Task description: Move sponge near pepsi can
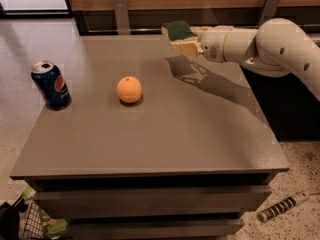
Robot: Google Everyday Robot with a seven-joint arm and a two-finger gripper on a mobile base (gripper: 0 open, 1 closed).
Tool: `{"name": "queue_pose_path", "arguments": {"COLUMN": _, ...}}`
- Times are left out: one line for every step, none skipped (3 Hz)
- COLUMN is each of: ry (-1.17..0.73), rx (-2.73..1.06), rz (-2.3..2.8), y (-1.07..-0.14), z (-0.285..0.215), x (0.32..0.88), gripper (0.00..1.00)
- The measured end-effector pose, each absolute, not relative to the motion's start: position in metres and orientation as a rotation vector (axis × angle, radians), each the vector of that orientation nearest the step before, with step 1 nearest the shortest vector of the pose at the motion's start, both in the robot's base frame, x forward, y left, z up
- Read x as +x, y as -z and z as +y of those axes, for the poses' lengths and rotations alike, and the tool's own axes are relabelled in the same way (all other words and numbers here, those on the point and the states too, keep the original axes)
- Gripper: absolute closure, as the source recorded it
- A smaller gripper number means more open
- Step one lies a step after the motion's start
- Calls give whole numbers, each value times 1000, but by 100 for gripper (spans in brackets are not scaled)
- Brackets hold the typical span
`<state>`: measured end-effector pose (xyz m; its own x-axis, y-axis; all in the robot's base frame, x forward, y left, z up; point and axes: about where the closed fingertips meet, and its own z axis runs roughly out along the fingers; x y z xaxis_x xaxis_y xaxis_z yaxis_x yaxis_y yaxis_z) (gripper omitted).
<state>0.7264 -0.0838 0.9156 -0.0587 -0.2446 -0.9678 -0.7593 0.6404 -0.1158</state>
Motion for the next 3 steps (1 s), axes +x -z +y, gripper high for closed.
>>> {"name": "queue_pose_path", "arguments": {"ry": -533, "rx": -872, "rz": 1620, "y": -938, "z": -92, "x": 699, "gripper": 100}}
{"name": "queue_pose_path", "arguments": {"ry": -561, "rx": -918, "rz": 1615, "y": -956, "z": -90, "x": 669, "gripper": 100}}
{"name": "queue_pose_path", "arguments": {"ry": -591, "rx": -989, "rz": 1595, "y": -974, "z": -74, "x": 638, "gripper": 100}}
